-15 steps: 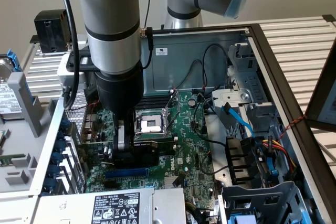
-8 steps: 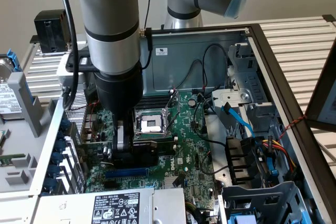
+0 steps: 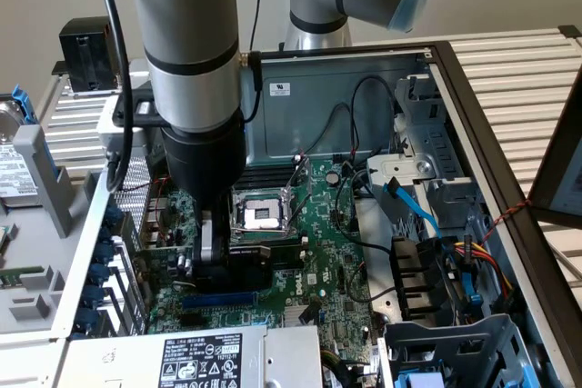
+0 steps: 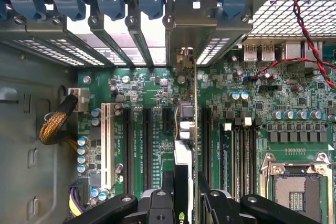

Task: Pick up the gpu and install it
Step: 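Insert the gpu into the slot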

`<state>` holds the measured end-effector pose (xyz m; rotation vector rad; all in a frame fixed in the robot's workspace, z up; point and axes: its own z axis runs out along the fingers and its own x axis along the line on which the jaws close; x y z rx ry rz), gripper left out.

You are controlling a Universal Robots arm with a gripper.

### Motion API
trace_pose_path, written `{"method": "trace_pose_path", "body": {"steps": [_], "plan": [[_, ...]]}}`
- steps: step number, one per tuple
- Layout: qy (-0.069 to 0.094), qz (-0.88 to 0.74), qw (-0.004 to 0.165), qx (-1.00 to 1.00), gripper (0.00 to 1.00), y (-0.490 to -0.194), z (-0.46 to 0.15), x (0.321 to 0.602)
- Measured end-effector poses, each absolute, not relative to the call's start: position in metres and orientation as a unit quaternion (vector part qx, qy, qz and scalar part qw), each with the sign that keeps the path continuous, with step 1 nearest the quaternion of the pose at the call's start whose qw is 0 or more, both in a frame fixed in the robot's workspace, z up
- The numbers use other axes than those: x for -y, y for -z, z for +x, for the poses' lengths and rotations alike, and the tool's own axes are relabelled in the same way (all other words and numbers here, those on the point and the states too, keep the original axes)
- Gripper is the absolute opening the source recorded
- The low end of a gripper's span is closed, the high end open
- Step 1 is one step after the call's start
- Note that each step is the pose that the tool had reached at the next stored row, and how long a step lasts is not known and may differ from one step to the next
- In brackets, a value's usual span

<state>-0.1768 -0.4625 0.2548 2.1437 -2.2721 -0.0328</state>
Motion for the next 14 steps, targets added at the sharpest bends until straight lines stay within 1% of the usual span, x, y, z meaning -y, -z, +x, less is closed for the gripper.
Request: {"method": "trace_pose_path", "body": {"steps": [14], "plan": [[0.011, 0.686, 0.009, 0.728, 0.27, -0.2528, -0.1768, 0.4625]]}}
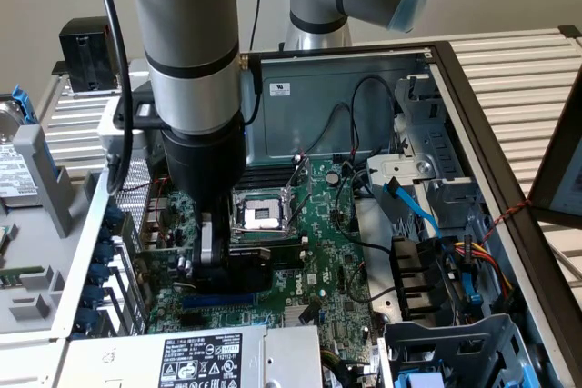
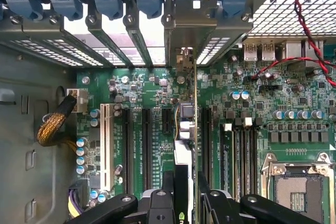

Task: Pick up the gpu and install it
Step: 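Insert the gpu into the slot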

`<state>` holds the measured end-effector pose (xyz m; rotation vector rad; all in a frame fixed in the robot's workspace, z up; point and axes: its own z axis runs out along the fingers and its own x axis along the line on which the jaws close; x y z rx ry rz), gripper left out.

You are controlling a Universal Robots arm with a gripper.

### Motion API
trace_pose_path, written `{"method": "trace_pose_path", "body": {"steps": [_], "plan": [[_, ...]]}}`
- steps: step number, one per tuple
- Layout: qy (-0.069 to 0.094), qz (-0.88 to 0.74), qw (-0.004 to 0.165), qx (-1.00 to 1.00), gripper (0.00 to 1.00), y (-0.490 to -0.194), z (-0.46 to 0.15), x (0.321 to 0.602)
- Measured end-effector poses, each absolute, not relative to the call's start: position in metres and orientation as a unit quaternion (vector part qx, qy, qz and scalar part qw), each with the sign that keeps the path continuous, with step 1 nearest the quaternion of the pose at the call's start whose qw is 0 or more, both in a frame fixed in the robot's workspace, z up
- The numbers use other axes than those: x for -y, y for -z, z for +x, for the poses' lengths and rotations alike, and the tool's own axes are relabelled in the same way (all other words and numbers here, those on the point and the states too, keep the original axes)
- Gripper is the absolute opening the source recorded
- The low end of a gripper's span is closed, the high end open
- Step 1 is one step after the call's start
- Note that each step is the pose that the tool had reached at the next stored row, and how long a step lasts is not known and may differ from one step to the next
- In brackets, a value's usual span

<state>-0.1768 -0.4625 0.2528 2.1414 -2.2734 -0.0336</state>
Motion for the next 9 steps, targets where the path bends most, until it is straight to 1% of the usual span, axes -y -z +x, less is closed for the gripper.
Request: {"method": "trace_pose_path", "body": {"steps": [9], "plan": [[0.011, 0.686, 0.009, 0.728, 0.27, -0.2521, -0.1769, 0.4621]]}}
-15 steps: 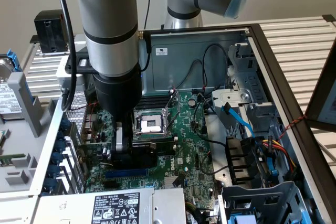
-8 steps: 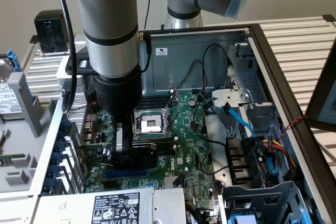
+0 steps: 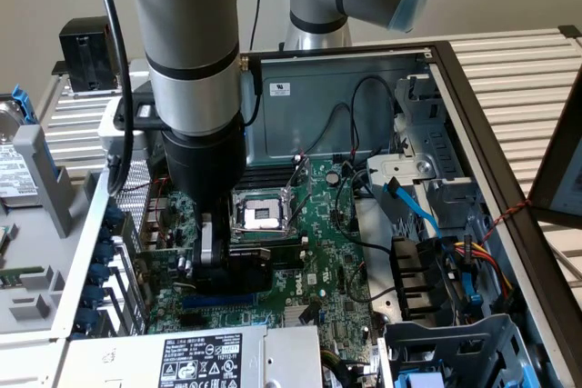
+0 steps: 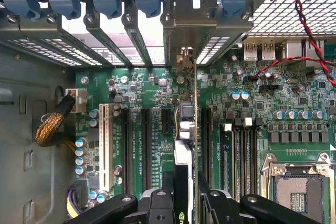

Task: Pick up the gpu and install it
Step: 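Insert the gpu into the slot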

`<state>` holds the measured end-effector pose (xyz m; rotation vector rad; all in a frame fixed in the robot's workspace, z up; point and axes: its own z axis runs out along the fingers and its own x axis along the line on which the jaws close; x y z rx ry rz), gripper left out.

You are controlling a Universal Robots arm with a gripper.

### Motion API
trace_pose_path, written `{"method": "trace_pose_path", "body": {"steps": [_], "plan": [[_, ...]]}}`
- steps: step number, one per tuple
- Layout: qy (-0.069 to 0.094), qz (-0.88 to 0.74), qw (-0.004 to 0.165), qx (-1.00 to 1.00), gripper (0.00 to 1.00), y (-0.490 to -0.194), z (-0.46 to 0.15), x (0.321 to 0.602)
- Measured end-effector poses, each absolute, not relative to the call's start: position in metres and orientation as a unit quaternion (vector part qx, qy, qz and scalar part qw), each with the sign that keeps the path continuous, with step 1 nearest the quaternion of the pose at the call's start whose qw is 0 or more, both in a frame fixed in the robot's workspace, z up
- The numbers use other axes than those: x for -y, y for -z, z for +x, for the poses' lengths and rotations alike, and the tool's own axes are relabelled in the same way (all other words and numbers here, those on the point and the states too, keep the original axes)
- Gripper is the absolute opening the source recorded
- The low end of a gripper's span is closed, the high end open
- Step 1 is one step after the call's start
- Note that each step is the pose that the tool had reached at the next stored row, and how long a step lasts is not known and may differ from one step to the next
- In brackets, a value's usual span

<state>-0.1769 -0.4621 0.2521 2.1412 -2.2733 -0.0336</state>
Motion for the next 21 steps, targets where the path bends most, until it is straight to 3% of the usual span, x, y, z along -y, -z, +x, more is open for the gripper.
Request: {"method": "trace_pose_path", "body": {"steps": [21], "plan": [[0.011, 0.685, 0.009, 0.728, 0.27, -0.2487, -0.1791, 0.4615]]}}
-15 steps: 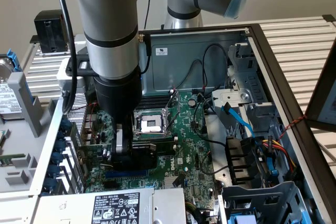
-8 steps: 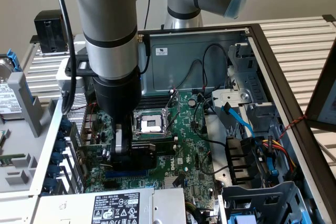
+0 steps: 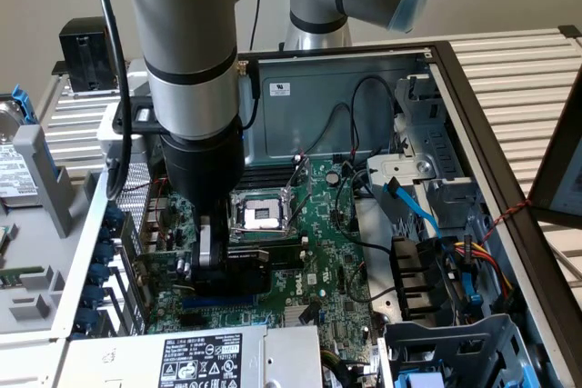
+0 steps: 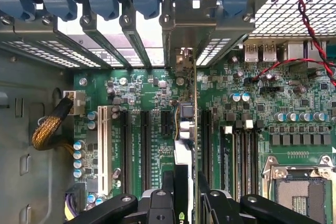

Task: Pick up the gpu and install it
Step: 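Insert the gpu into the slot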

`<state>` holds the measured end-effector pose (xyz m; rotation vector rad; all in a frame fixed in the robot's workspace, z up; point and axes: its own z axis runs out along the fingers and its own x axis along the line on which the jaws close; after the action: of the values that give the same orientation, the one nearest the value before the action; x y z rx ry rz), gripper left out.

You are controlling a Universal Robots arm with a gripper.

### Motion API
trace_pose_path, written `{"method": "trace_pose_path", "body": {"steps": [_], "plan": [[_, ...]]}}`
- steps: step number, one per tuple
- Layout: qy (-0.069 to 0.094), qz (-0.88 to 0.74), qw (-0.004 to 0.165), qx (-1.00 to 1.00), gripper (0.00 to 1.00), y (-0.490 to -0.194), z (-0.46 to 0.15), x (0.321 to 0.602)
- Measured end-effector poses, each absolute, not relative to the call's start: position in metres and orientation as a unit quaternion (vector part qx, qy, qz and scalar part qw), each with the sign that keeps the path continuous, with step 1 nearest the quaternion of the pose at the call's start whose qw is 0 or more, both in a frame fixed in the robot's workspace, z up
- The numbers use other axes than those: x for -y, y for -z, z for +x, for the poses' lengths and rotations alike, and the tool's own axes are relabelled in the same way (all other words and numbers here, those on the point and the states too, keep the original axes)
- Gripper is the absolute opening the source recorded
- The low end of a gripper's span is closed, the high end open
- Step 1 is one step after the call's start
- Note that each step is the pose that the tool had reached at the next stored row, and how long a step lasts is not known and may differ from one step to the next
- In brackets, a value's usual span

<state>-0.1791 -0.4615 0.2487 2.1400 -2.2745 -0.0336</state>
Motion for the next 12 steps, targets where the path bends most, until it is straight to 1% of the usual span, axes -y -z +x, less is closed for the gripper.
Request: {"method": "trace_pose_path", "body": {"steps": [12], "plan": [[0.011, 0.684, 0.009, 0.729, 0.27, -0.2470, -0.1794, 0.4610]]}}
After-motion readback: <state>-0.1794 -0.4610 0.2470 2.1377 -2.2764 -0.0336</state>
